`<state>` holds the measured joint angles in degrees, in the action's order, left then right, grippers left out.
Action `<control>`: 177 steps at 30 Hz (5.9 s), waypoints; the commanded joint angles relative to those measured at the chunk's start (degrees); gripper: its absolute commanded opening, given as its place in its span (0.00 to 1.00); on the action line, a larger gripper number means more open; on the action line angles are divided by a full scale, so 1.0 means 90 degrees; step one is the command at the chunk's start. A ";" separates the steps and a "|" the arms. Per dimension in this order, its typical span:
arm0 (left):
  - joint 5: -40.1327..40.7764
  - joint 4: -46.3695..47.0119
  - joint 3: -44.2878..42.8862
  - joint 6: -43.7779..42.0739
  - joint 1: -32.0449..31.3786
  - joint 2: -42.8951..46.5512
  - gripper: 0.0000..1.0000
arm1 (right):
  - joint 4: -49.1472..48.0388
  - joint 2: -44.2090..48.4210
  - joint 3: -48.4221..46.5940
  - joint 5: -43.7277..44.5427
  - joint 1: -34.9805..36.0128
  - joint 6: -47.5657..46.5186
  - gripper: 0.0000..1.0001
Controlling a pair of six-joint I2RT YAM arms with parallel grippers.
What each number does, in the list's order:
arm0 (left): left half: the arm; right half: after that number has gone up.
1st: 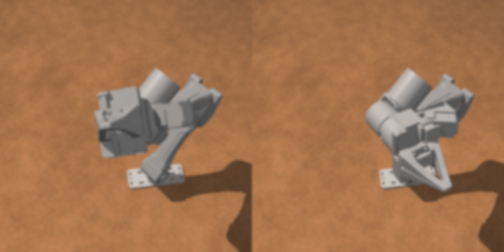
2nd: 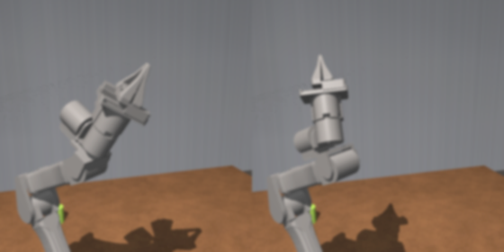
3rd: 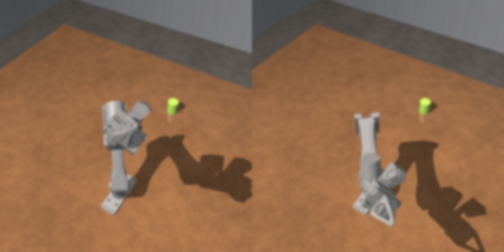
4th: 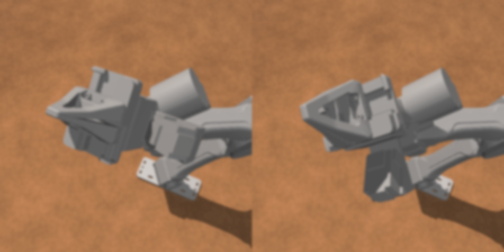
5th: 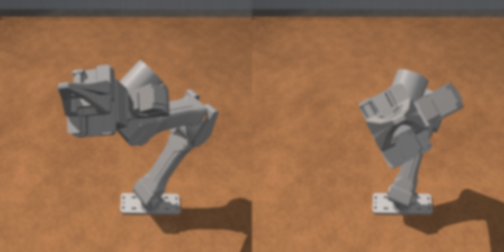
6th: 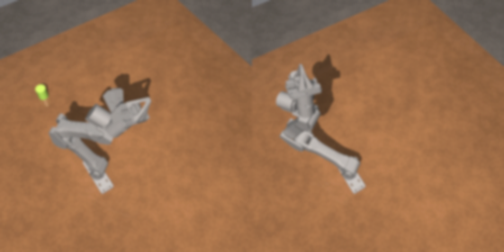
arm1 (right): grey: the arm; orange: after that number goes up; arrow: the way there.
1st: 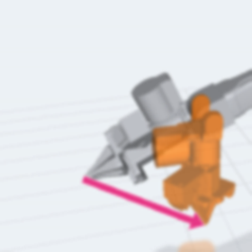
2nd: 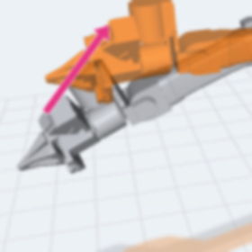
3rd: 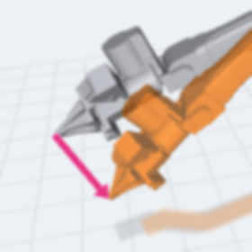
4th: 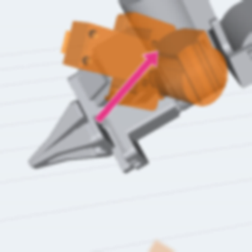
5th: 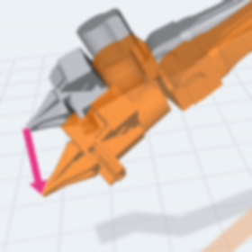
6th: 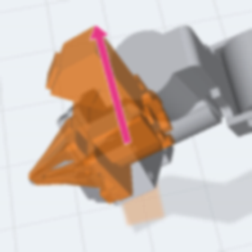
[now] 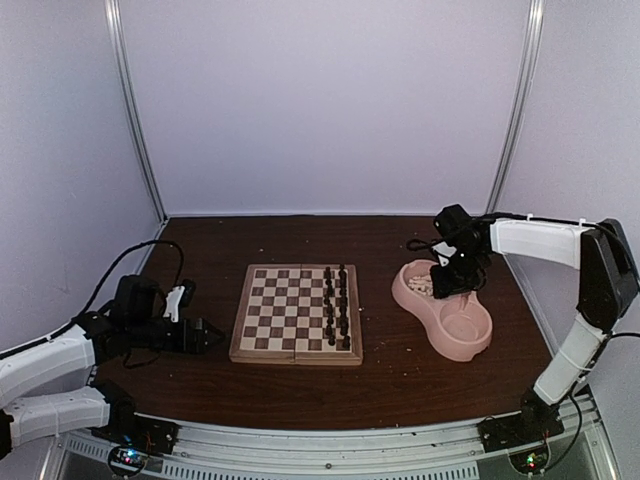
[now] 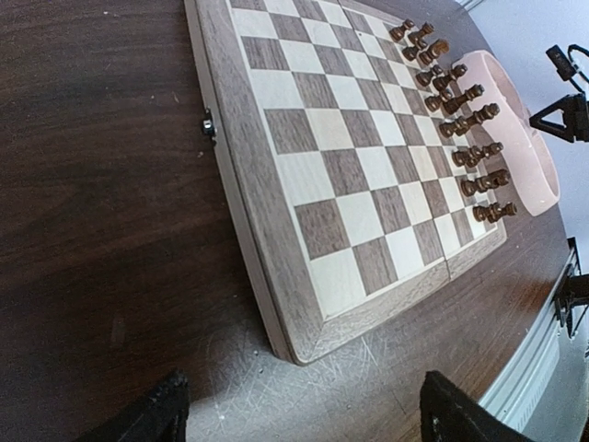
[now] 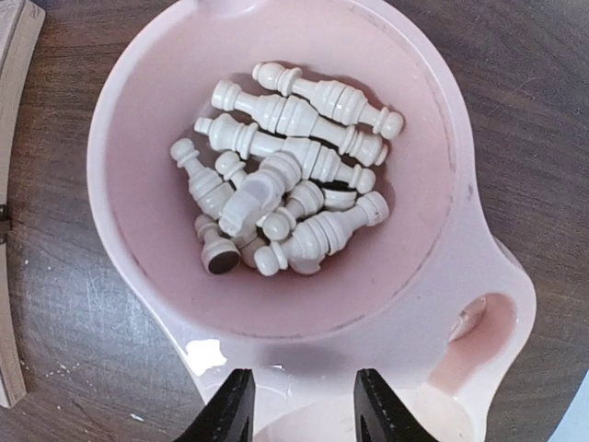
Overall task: Set up the chess pieces on the board
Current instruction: Place the storage box at the center of the board, then pick up the knight from the storage box, then position the chessboard at the center of the board, then place the knight on the chessboard.
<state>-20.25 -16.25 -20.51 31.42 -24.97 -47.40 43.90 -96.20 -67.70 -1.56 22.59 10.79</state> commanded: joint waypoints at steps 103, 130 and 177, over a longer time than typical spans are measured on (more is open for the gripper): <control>0.0386 -0.0348 -0.0427 0.0315 -0.0035 -0.1604 0.65 | 0.1394 -0.2385 -0.4897 -0.1035 0.4401 -0.0374 0.04; -0.1023 0.1436 -0.0716 0.0464 -0.0743 -0.3574 0.24 | 0.1399 -0.2605 -0.4977 -0.0251 0.4407 -0.0142 0.05; 0.1965 0.1602 -0.0387 0.1102 -0.2361 -0.2005 0.38 | 0.3310 -0.3661 -0.5735 0.0010 0.4199 -0.0216 0.19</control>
<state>-5.17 0.05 -24.82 42.09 -46.17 -67.09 72.95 -128.33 -117.21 -4.12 60.84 9.34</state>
